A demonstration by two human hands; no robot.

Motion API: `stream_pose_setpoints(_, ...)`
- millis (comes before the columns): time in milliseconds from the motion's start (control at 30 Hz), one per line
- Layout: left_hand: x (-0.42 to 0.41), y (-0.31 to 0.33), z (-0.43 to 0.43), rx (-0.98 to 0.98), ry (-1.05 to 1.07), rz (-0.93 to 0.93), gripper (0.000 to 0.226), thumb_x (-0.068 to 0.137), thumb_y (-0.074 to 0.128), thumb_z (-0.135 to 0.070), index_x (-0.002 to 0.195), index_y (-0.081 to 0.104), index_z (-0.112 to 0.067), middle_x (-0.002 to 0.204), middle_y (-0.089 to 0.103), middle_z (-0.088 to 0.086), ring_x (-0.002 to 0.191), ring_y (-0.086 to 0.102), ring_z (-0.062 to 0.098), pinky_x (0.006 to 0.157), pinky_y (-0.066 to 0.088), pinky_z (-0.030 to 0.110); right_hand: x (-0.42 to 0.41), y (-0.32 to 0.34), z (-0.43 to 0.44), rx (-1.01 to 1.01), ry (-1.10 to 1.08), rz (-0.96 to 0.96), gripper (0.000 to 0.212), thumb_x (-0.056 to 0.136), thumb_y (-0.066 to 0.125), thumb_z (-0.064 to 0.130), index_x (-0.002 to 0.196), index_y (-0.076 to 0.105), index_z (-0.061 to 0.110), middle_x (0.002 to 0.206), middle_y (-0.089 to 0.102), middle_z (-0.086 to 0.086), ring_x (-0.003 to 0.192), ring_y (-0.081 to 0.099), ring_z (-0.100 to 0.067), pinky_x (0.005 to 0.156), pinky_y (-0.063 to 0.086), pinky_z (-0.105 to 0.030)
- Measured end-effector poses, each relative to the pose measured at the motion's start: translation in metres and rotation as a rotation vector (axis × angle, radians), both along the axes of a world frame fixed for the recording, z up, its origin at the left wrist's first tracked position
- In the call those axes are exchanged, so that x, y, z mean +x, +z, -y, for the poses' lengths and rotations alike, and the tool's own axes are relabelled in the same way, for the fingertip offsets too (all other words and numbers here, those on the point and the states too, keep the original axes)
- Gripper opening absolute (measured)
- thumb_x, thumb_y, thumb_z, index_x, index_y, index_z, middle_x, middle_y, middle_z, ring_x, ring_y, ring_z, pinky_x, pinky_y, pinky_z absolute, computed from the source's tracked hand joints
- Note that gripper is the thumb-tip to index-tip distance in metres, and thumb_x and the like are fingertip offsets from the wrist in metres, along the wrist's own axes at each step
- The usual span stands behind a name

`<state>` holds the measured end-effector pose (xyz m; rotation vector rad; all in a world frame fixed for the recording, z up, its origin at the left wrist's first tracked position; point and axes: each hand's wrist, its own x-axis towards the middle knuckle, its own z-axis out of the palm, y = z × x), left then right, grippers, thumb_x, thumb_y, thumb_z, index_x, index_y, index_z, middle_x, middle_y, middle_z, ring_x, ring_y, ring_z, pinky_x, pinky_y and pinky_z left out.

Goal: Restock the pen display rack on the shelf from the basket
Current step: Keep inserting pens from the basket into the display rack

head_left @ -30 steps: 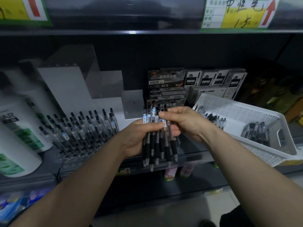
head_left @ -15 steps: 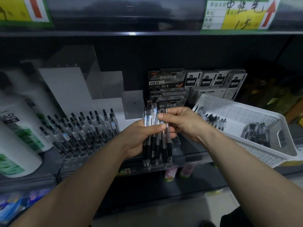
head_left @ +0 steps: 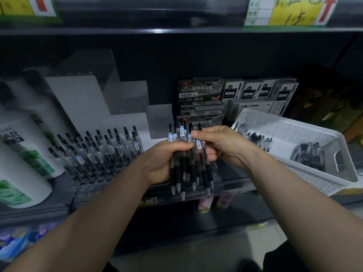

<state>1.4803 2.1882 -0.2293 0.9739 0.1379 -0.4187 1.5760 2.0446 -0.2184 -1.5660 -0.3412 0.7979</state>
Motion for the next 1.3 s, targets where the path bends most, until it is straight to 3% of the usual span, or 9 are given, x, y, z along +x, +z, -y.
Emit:
stream_pose_setpoints(200,0.0,0.002,0.001,-0.006,-0.031,-0.008,0.036,0.092,0.043,-0.01,0.113,0.064,0.01,0.121,0.064,0.024,0.113,0.064,0.03,0.098,0.05,0.038,0.0,0.002,0.004,-0.015,0.015,0.019,0.017,0.084,0.068,0.024,0.077,0.07,0.009,0.056,0.06,-0.005,0.044,0.047,-0.013,0.041,0.037,-0.015)
stream_pose_setpoints(467,-0.003,0.004,0.003,0.068,0.024,0.03,0.032,0.094,0.042,-0.002,0.098,0.074,0.002,0.104,0.072,0.02,0.094,0.072,0.027,0.077,0.059,0.033,0.001,0.001,0.002,0.007,-0.001,0.026,0.033,0.083,0.07,0.021,0.101,0.068,-0.007,0.07,0.068,-0.009,0.05,0.061,-0.01,0.046,0.045,-0.015)
stream_pose_setpoints(633,-0.004,0.002,0.003,0.161,0.043,0.065,0.031,0.094,0.05,-0.003,0.122,0.06,0.006,0.12,0.065,0.023,0.111,0.065,0.031,0.091,0.055,0.039,-0.002,0.002,0.004,0.002,0.043,0.058,0.027,0.087,0.066,0.019,0.1,0.068,-0.005,0.07,0.07,-0.006,0.052,0.062,-0.01,0.048,0.047,-0.017)
stream_pose_setpoints(800,-0.007,0.004,0.007,0.248,0.12,0.08,0.032,0.093,0.054,-0.001,0.124,0.057,0.006,0.115,0.068,0.022,0.106,0.068,0.031,0.084,0.058,0.034,-0.01,0.006,0.005,0.035,0.071,0.086,0.02,0.092,0.06,0.014,0.098,0.065,-0.005,0.053,0.064,0.002,0.041,0.057,-0.006,0.042,0.045,-0.017)
stream_pose_setpoints(867,-0.009,0.005,0.008,0.26,0.151,0.077,0.031,0.093,0.054,0.001,0.124,0.057,0.007,0.113,0.068,0.024,0.103,0.069,0.031,0.082,0.059,0.034,-0.016,0.007,0.003,0.042,0.052,0.105,0.017,0.092,0.06,0.013,0.09,0.065,-0.003,0.052,0.064,0.0,0.039,0.057,-0.007,0.04,0.045,-0.017)
stream_pose_setpoints(1000,-0.016,0.008,0.011,0.308,0.182,0.088,0.027,0.094,0.051,0.003,0.12,0.058,0.007,0.109,0.069,0.025,0.093,0.072,0.028,0.076,0.06,0.031,-0.023,0.005,-0.002,-0.007,0.014,0.204,0.033,0.091,0.063,0.019,0.097,0.063,-0.014,0.055,0.06,-0.009,0.04,0.052,-0.013,0.042,0.044,-0.024)
stream_pose_setpoints(1100,-0.024,0.011,0.01,0.372,0.198,0.1,0.025,0.095,0.051,0.002,0.118,0.059,0.007,0.102,0.071,0.02,0.085,0.073,0.023,0.069,0.058,0.025,-0.029,0.006,-0.004,-0.023,0.039,0.241,0.034,0.091,0.063,0.026,0.087,0.066,-0.007,0.06,0.055,-0.016,0.046,0.048,-0.021,0.05,0.044,-0.03)
stream_pose_setpoints(1200,-0.033,0.014,0.004,0.382,0.217,0.113,0.023,0.093,0.056,-0.001,0.116,0.061,0.002,0.105,0.072,0.019,0.095,0.072,0.027,0.079,0.059,0.032,-0.038,0.014,-0.006,-0.025,0.064,0.277,0.029,0.093,0.06,0.027,0.07,0.069,0.011,0.059,0.053,-0.013,0.049,0.048,-0.019,0.052,0.045,-0.028)
stream_pose_setpoints(1300,-0.044,0.017,-0.005,0.449,0.258,0.144,0.031,0.089,0.066,-0.012,0.117,0.061,-0.001,0.107,0.072,0.016,0.104,0.068,0.027,0.097,0.051,0.043,-0.046,0.025,-0.011,-0.019,0.054,0.358,0.03,0.095,0.056,0.024,0.078,0.067,0.002,0.056,0.052,-0.01,0.045,0.044,-0.015,0.046,0.038,-0.024)
